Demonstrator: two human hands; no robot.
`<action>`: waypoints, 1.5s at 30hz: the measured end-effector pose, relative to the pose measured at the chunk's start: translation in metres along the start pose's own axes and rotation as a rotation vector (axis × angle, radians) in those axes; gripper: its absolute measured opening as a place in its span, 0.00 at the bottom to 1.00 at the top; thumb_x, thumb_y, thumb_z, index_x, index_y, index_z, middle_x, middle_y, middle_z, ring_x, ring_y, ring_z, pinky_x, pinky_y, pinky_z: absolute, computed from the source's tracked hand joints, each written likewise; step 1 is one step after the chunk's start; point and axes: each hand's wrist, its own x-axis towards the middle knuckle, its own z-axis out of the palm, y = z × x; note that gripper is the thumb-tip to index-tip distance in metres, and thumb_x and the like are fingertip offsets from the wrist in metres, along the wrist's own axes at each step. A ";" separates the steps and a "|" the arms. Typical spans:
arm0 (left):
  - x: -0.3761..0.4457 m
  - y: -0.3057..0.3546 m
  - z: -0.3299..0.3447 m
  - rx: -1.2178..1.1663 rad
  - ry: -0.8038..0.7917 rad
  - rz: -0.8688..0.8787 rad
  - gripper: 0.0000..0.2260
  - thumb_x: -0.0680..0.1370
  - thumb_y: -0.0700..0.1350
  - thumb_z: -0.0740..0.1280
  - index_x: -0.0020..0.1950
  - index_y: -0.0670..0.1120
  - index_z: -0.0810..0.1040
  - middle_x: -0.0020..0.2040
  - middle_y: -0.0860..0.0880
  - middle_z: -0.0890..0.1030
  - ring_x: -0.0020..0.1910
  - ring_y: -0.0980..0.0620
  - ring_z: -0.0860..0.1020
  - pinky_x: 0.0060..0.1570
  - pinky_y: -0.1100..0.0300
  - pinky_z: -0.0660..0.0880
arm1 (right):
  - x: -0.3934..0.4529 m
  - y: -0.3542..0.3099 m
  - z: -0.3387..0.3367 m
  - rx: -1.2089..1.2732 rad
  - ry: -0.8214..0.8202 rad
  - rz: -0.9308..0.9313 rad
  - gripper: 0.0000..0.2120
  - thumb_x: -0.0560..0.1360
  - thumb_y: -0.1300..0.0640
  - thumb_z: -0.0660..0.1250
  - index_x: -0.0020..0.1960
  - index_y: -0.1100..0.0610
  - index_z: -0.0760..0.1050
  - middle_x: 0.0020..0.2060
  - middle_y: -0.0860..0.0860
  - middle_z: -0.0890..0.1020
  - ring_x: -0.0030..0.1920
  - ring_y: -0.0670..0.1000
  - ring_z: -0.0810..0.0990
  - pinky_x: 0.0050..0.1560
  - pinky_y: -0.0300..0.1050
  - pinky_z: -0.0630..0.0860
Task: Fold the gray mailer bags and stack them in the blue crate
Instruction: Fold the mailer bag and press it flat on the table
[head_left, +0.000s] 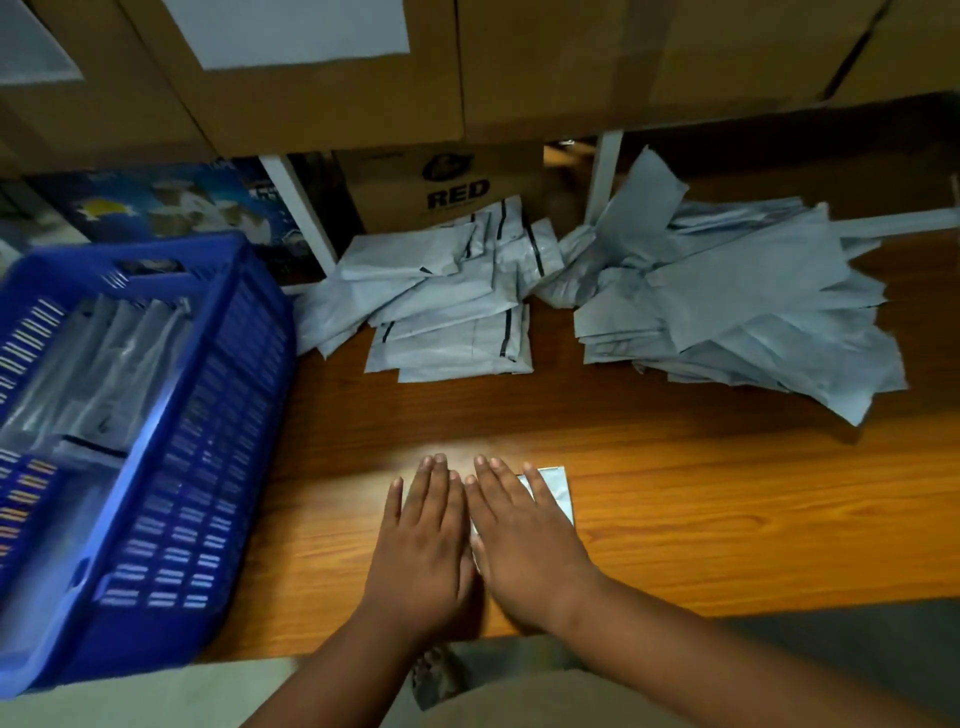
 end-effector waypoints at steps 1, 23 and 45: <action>0.003 0.005 0.001 -0.030 0.018 0.039 0.33 0.83 0.54 0.57 0.86 0.42 0.58 0.87 0.41 0.54 0.86 0.44 0.47 0.82 0.38 0.53 | -0.004 0.003 0.000 -0.013 0.000 -0.001 0.33 0.86 0.45 0.45 0.87 0.60 0.49 0.86 0.60 0.49 0.86 0.58 0.44 0.82 0.63 0.34; 0.014 0.013 0.020 -0.020 0.018 0.074 0.33 0.84 0.53 0.54 0.87 0.42 0.50 0.87 0.41 0.48 0.86 0.43 0.45 0.81 0.34 0.52 | -0.005 0.020 0.022 0.043 -0.033 0.030 0.34 0.86 0.45 0.50 0.87 0.60 0.48 0.86 0.59 0.45 0.86 0.57 0.39 0.84 0.64 0.43; 0.025 0.045 0.017 0.003 -0.032 0.099 0.34 0.82 0.54 0.57 0.86 0.42 0.59 0.86 0.41 0.54 0.86 0.42 0.50 0.79 0.36 0.59 | -0.037 0.063 0.012 0.033 -0.013 0.033 0.35 0.83 0.42 0.57 0.83 0.60 0.63 0.84 0.59 0.62 0.85 0.57 0.56 0.80 0.60 0.50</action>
